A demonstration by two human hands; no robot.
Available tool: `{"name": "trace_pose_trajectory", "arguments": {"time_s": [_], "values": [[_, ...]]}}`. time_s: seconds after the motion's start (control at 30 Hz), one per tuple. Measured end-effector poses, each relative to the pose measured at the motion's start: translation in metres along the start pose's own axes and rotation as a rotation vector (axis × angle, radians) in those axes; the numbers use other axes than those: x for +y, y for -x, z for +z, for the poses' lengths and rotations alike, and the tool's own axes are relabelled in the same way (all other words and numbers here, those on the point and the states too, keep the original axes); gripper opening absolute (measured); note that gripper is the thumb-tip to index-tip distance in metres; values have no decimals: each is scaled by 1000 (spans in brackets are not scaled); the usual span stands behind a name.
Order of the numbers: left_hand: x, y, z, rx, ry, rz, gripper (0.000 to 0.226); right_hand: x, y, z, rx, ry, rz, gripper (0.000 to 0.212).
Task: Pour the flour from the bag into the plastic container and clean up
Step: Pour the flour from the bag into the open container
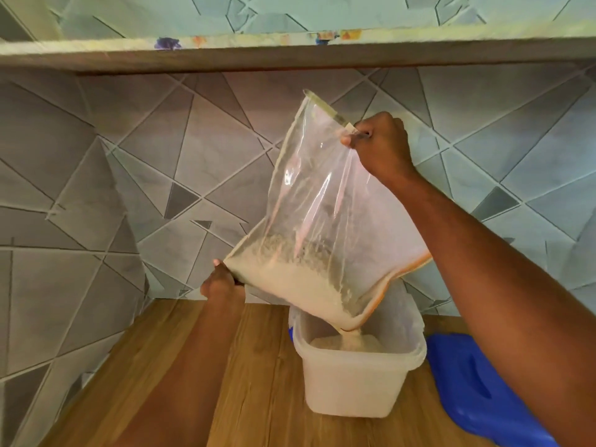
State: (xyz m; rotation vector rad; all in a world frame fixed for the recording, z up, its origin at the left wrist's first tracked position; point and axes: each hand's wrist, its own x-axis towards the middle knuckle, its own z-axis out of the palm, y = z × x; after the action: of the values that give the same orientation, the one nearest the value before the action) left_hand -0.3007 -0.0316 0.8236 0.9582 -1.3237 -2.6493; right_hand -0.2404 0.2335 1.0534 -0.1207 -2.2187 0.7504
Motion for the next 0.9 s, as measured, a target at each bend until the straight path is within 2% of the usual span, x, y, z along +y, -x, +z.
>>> {"name": "trace_pose_trajectory", "arguments": {"time_s": [0.13, 0.23, 0.3, 0.37, 0.47, 0.6, 0.7, 0.8, 0.9], "values": [[0, 6, 4, 115, -31, 4, 66, 1, 3, 0, -66, 58, -34, 34], [-1, 11, 5, 132, 7, 22, 65, 5, 2, -2, 25, 43, -33, 32], [-5, 10, 1, 154, -27, 15, 65, 3, 6, -1, -22, 98, -136, 33], [-11, 8, -3, 107, 22, 31, 56, 1, 10, -2, -17, 143, -213, 31], [-10, 6, -3, 50, 131, 32, 47, 5, 10, -4, 136, 141, -162, 27], [-12, 6, -8, 36, 177, 38, 37, 4, 13, -4, 45, 178, -261, 29], [-16, 7, -6, -63, 171, 56, 36, 13, 9, -7, 116, 158, -166, 28], [-14, 8, -1, 20, 136, 55, 38, 11, 10, -10, -5, 177, -255, 31], [-16, 6, 5, -55, 165, 17, 48, 13, 9, -14, 97, 125, -211, 28]]}}
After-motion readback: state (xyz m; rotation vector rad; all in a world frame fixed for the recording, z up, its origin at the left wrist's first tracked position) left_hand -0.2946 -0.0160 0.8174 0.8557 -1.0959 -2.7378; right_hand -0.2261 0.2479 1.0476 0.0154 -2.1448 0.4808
